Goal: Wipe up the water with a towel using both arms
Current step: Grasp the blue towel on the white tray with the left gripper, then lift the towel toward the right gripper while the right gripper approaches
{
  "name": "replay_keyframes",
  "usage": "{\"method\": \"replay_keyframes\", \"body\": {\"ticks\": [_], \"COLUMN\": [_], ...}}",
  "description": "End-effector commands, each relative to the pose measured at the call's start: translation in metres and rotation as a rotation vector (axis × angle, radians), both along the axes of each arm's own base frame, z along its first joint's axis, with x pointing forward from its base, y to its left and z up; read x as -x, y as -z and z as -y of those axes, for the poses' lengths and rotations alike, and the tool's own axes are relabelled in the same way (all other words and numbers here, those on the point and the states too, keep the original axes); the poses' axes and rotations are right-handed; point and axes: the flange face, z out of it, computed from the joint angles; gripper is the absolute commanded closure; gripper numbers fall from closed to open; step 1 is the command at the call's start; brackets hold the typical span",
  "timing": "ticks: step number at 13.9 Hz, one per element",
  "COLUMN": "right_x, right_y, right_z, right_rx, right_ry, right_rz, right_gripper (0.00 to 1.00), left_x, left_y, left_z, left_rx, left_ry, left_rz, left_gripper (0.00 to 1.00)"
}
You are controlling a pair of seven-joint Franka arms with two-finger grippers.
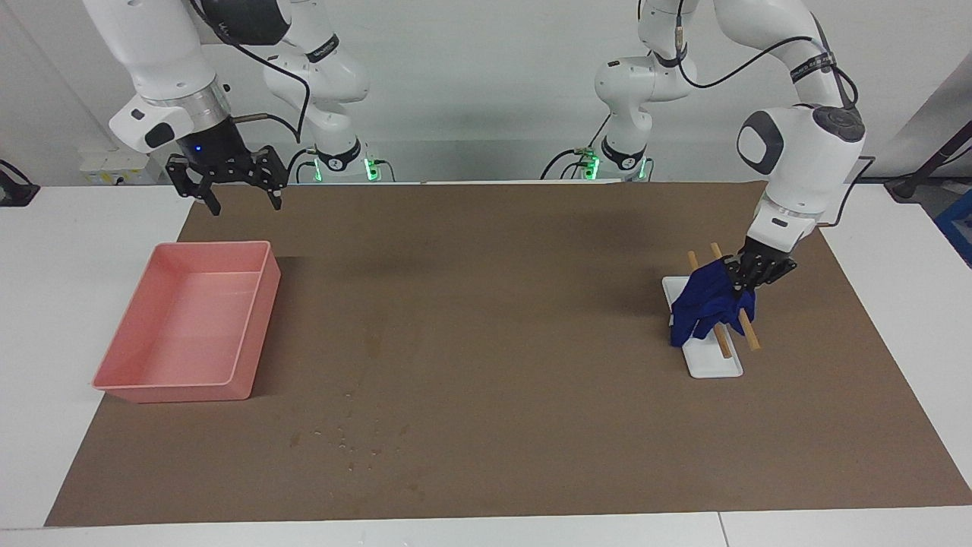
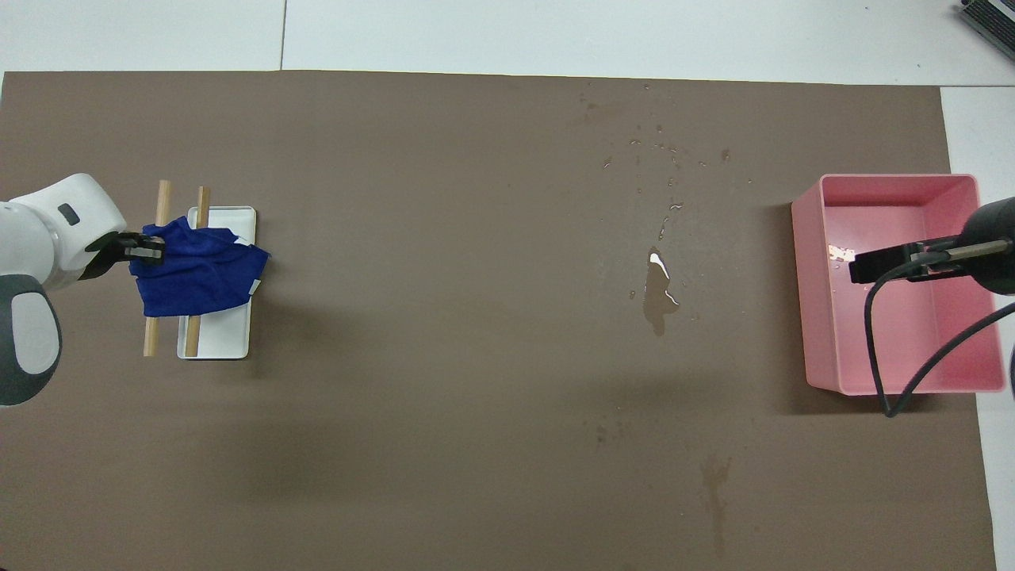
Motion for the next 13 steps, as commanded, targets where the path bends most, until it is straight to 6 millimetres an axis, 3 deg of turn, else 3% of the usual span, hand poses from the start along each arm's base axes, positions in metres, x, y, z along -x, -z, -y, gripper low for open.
{"method": "replay_keyframes", "body": {"ticks": [1, 3, 6, 10, 13], "right_x": [0.007, 0.007, 0.007, 0.001, -0.008], "right_y": [-0.004, -0.004, -0.002, 0.016, 0.030], "right_z": [0.000, -0.004, -0.016, -0.051, -0.076], "right_rx": [-0.016, -0.016, -0.067, -0.307, -0.550], "right_ry": [-0.009, -0.007, 0.068, 0.400, 0.734], "right_rz": [0.007, 0.008, 0.000, -0.027, -0.096], "right_gripper": [0.00, 0.00, 0.00, 0.00, 0.00], "left_x": [-0.012, -0.008, -0.005, -0.006, 0.003], "left_y": [-0.034, -0.057, -0.070, -0.084, -0.090], "left_z": [0.043, 0.078, 0.119, 0.165, 0.210], "left_rx": [0.168, 0.267, 0.502, 0.758, 0.805], "left_ry": [-0.302, -0.560, -0.904, -1.241, -1.302], "left_rz": [-0.118, -0.206, -0.349, -0.521, -0.575], "left_gripper": [1.00, 1.00, 1.00, 1.00, 1.00]}}
